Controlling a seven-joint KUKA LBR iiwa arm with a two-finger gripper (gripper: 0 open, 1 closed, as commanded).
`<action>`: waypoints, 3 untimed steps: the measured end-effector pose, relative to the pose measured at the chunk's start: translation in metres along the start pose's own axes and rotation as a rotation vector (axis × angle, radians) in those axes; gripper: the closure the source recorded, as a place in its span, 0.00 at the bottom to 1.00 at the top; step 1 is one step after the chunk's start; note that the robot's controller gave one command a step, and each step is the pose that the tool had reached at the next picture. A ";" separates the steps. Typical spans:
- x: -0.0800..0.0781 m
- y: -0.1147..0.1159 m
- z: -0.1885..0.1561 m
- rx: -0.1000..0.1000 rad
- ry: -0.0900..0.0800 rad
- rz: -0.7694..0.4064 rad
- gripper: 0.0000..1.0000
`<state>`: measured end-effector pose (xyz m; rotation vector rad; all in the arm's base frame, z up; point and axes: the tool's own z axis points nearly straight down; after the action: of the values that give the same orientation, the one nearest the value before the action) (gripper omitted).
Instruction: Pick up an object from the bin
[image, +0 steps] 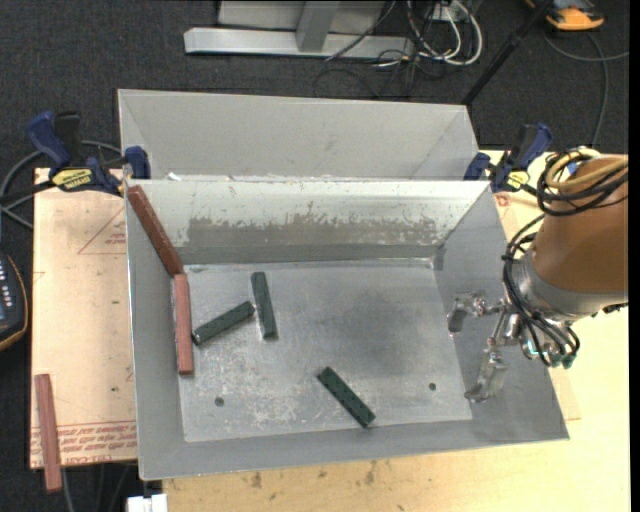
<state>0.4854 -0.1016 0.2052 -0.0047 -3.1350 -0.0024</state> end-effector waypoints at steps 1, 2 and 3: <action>-0.020 0.132 0.026 -0.003 -0.006 -0.103 0.00; -0.006 0.121 0.126 0.001 -0.001 -0.086 0.00; -0.008 0.122 0.122 0.001 -0.008 -0.089 1.00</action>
Offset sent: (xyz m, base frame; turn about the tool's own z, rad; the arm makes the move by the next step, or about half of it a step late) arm 0.0198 0.1262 -0.0245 -0.0924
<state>0.4930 0.0202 0.0834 0.1352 -3.1397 -0.0012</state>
